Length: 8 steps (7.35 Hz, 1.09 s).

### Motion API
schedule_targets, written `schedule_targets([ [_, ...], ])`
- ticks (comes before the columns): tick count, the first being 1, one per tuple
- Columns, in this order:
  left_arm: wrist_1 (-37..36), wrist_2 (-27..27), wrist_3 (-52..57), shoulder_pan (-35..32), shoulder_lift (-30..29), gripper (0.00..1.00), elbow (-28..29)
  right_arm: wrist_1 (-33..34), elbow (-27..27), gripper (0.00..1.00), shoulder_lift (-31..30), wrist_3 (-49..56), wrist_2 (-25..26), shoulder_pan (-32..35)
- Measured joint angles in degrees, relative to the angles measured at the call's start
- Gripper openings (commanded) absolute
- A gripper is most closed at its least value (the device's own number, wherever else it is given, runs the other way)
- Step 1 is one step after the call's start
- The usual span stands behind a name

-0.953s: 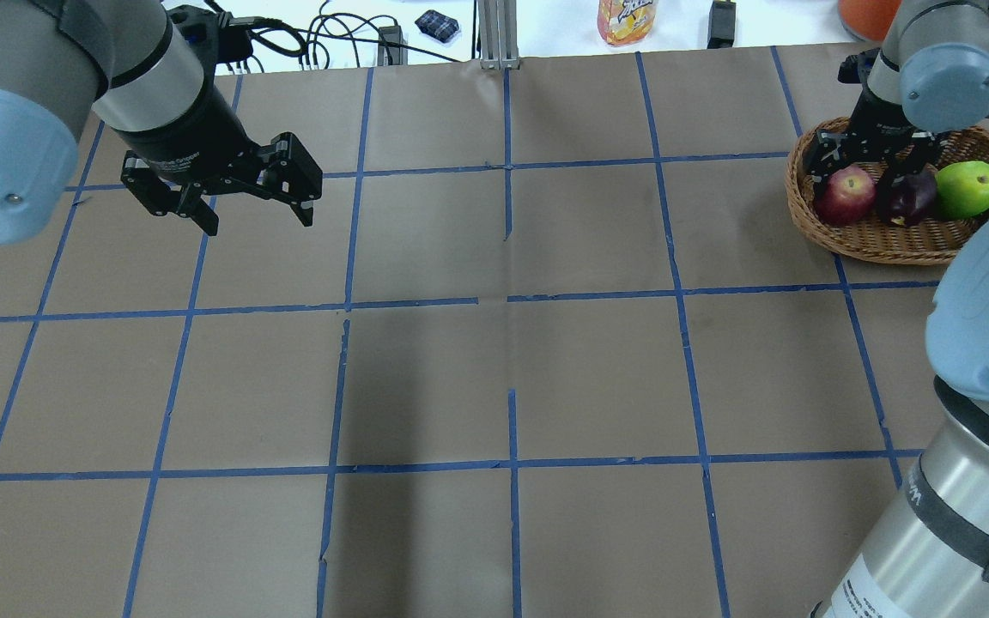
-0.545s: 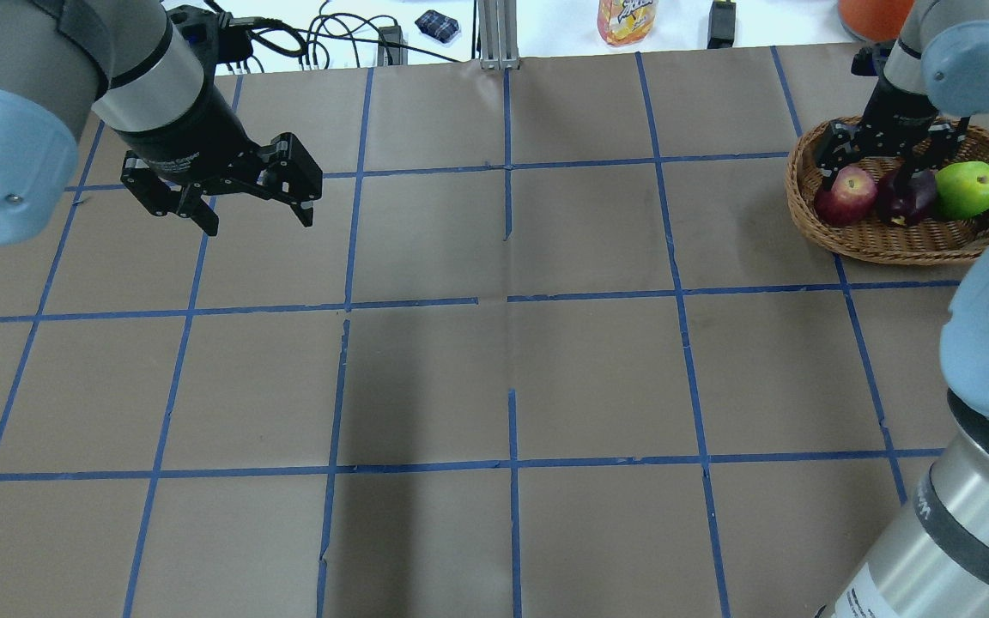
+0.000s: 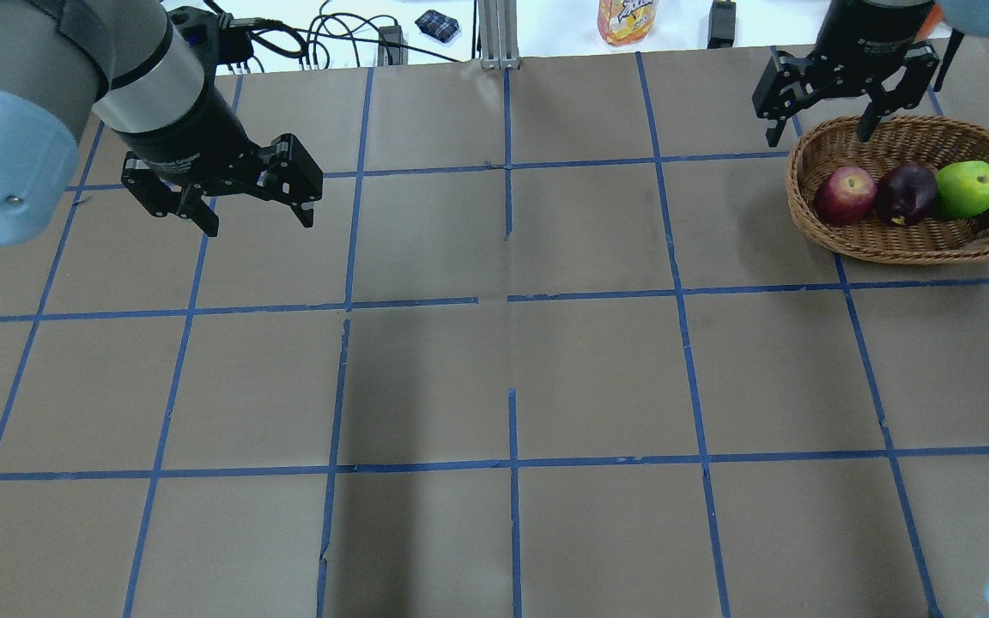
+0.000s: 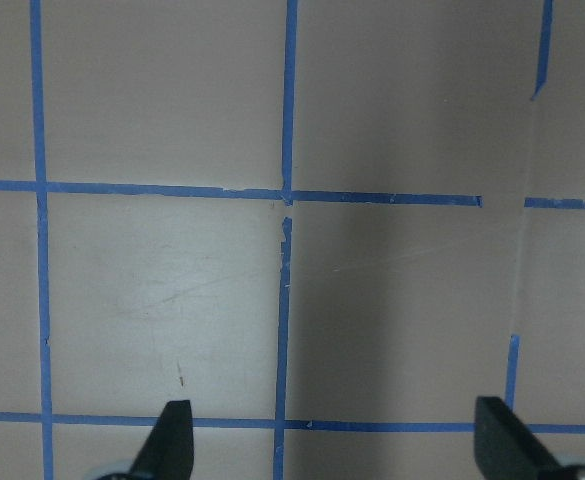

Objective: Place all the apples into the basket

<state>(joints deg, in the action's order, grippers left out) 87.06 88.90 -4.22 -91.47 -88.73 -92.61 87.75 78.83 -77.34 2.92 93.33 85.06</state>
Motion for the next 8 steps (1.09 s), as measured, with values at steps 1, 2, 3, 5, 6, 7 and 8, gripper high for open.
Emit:
schedule_targets([
  [1, 0.0, 0.0, 0.0, 0.0, 0.0, 1.0, 0.0, -1.5, 0.9, 1.0, -2.3, -3.0, -0.7, 2.9],
  [2, 0.1, 0.0, 0.0, 0.0, 0.0, 1.0, 0.0, -2.8, 2.9, 1.0, -4.4, -5.1, -1.4, 5.0],
  [3, 0.1, 0.0, 0.0, 0.0, 0.1, 1.0, -0.1, -3.4, 5.4, 1.0, -6.3, -5.8, -1.8, 5.9],
  [5, 0.1, 0.0, 0.0, 0.0, 0.1, 1.0, -0.1, -3.7, 9.5, 1.0, -9.2, -5.6, -2.7, 5.6],
  [6, 0.1, 0.0, 0.0, 0.0, 0.1, 1.0, -0.1, -4.3, 10.3, 1.0, -10.0, -4.6, -3.0, 4.6],
  [7, 0.1, 0.0, 0.0, 0.0, 0.1, 1.0, -0.1, -5.7, 10.5, 1.0, -10.8, -4.1, -3.6, 3.5],
  [8, 0.1, 0.0, 0.0, 0.0, 0.1, 1.0, -0.1, -6.6, 10.7, 1.0, -11.6, -4.0, -4.6, 2.9],
])
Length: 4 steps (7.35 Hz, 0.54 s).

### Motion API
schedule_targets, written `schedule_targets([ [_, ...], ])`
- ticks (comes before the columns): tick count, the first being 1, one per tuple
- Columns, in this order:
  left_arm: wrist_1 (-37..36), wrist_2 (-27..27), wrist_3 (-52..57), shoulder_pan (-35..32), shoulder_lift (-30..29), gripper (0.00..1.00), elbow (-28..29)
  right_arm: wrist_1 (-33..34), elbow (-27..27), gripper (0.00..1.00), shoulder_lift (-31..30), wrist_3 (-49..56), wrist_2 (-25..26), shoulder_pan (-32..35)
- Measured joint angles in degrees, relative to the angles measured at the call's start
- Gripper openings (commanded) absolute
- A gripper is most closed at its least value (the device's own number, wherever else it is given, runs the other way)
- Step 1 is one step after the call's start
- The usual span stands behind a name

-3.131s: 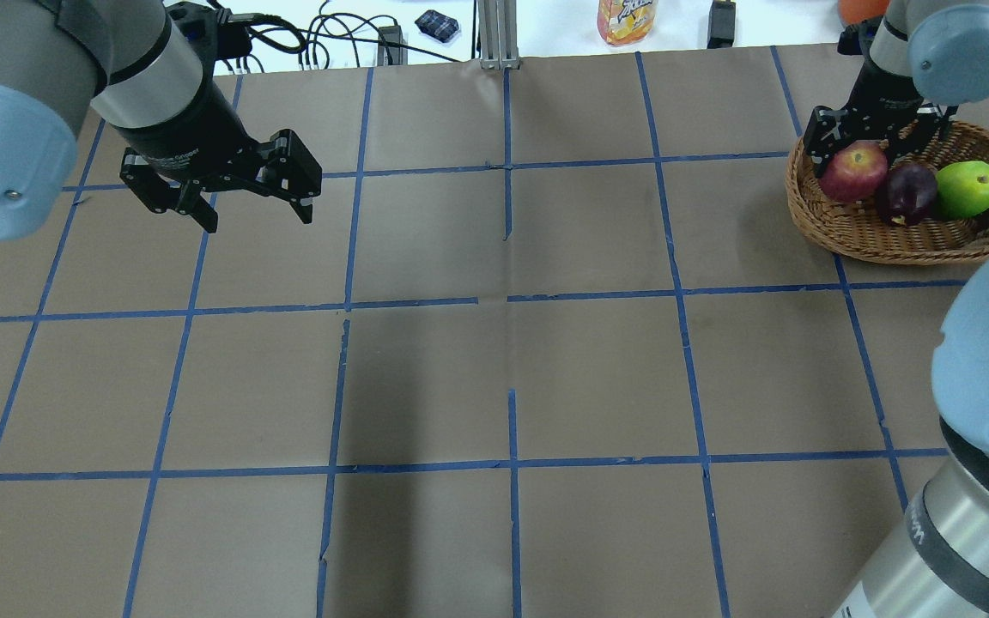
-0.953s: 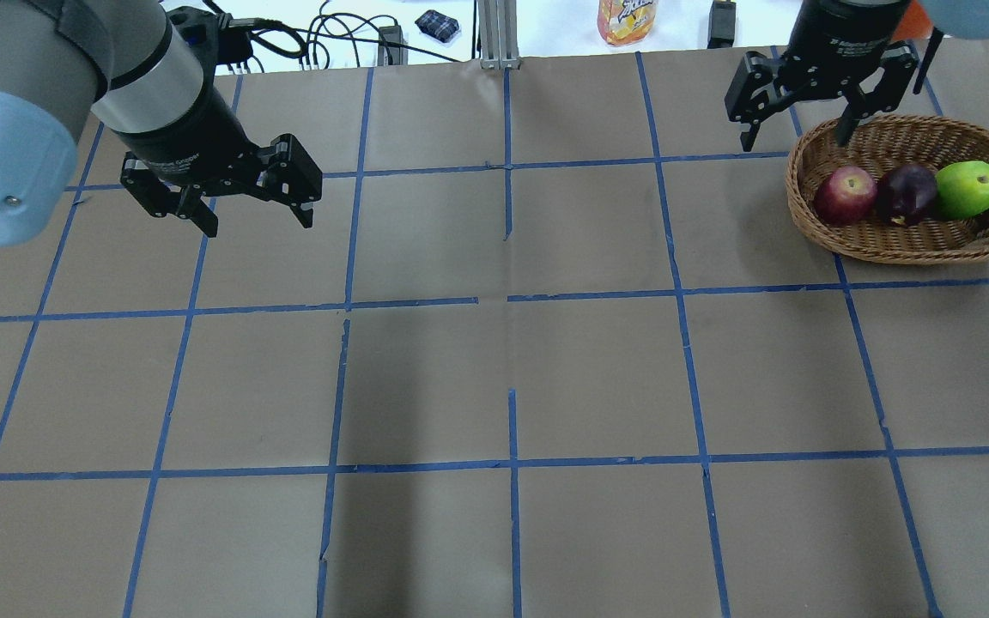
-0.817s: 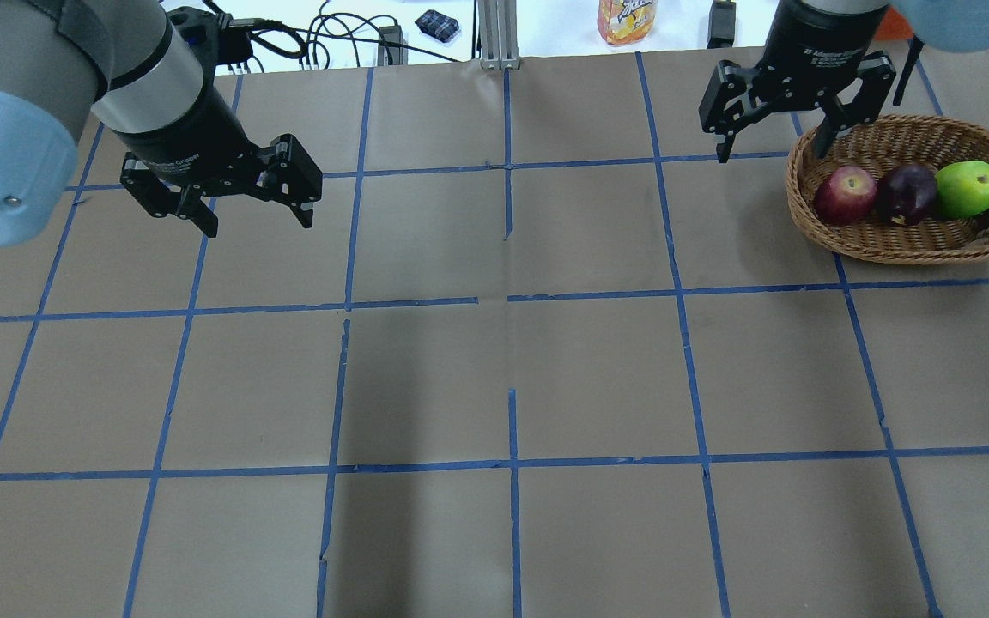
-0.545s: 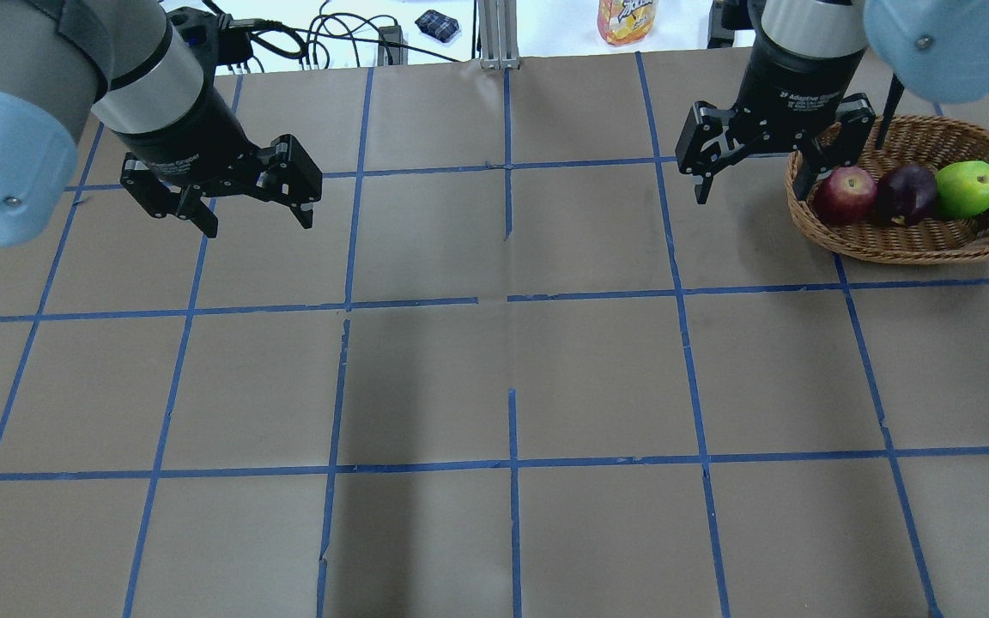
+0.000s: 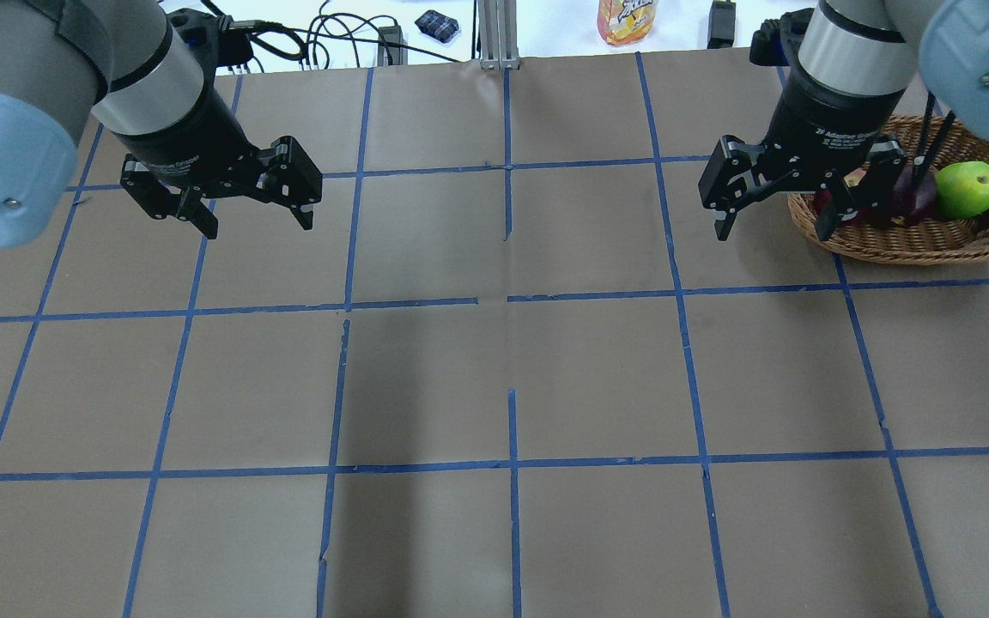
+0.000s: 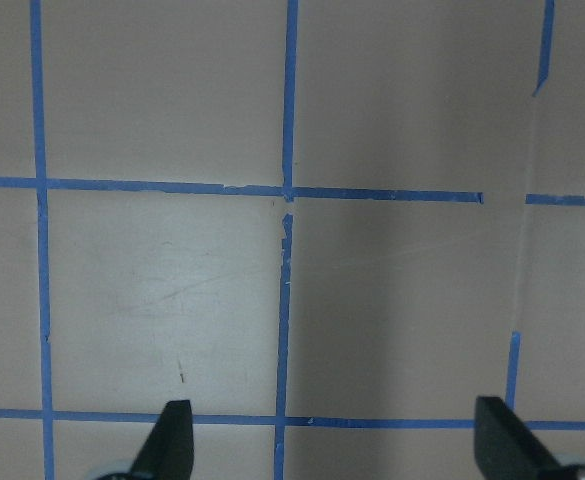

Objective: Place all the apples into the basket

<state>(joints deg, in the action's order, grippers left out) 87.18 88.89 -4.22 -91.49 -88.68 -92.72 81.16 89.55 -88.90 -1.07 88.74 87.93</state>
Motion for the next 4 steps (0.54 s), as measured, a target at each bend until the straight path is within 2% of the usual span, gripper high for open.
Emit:
schedule_targets([
  [4, 0.0, 0.0, 0.0, 0.0, 0.0, 1.0, 0.0, -0.5, 0.2, 1.0, -0.8, -0.2, -0.9, -0.2],
])
